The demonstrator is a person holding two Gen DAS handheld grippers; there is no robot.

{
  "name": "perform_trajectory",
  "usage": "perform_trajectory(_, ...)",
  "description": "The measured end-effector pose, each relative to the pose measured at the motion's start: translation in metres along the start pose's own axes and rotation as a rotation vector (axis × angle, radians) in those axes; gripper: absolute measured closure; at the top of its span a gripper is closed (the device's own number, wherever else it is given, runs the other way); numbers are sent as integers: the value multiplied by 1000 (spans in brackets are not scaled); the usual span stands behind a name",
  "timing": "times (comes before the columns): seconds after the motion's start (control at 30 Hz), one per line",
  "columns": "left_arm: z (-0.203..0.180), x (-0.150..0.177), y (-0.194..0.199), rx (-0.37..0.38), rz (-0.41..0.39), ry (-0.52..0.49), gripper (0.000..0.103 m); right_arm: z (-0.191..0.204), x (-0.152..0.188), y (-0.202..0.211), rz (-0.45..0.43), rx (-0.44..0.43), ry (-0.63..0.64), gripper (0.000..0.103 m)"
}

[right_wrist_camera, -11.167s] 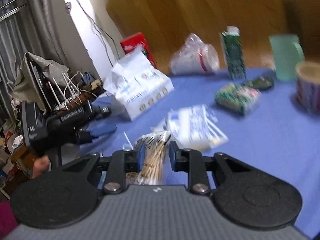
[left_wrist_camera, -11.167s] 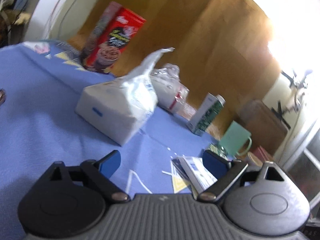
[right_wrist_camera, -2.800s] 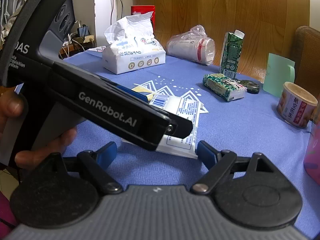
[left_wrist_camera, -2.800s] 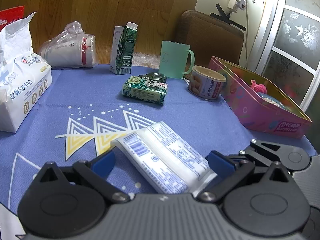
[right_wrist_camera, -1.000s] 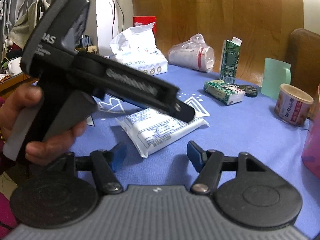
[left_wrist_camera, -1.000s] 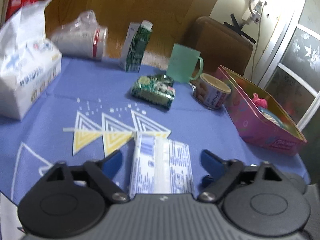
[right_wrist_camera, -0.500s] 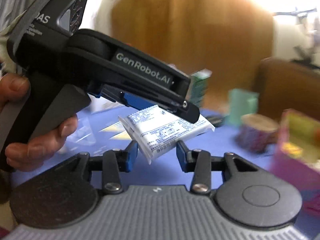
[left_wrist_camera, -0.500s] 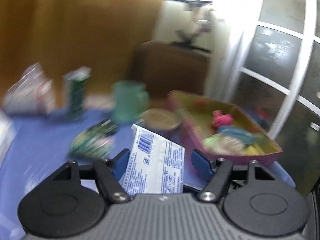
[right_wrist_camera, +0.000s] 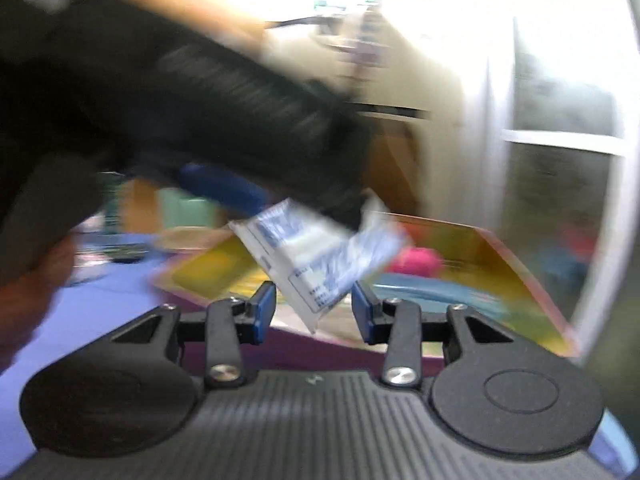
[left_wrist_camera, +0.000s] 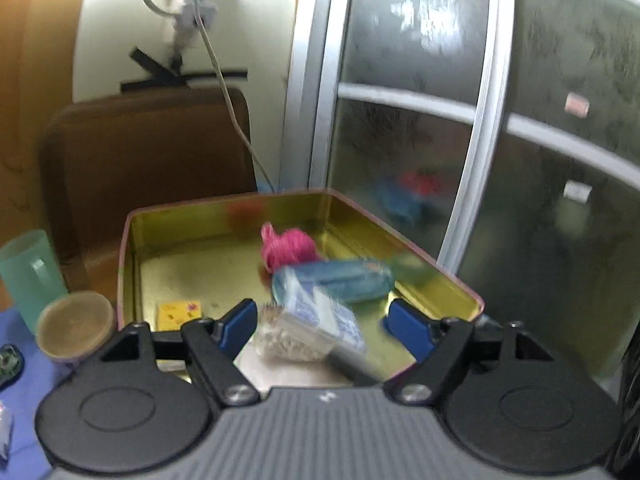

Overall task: Organize soft objects
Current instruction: 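Carry the white wet-wipe packet into the pink tin and release it, then move the left gripper back over the table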

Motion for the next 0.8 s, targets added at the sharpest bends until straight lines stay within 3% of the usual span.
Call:
perform_trajectory(0.17, 9, 22, -9, -20, 63, 49, 28, -30, 11, -2, 18, 42, -95, 58)
perform_trajectory(0.33, 26, 30, 10, -60, 45, 73, 25, -24, 13, 0, 8, 19, -115, 58)
perform_trajectory(0.67, 85, 50, 70, -180, 2, 184, 24, 21, -6, -1, -26, -84, -52, 58)
perform_trajectory(0.8, 115, 69, 88, -289, 19, 208, 24, 50, -13, 4, -40, -145, -21, 58)
Point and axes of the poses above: each gripper's, at about its wrist camera, not at the fingertips, and y roughly against the way its jaws point, z to its left, x to its underside, the point moved 6 cm from there along -y, roughly the way its jaws point, and after that the axes turned 4 degrees about y, right-handed, at the moved point
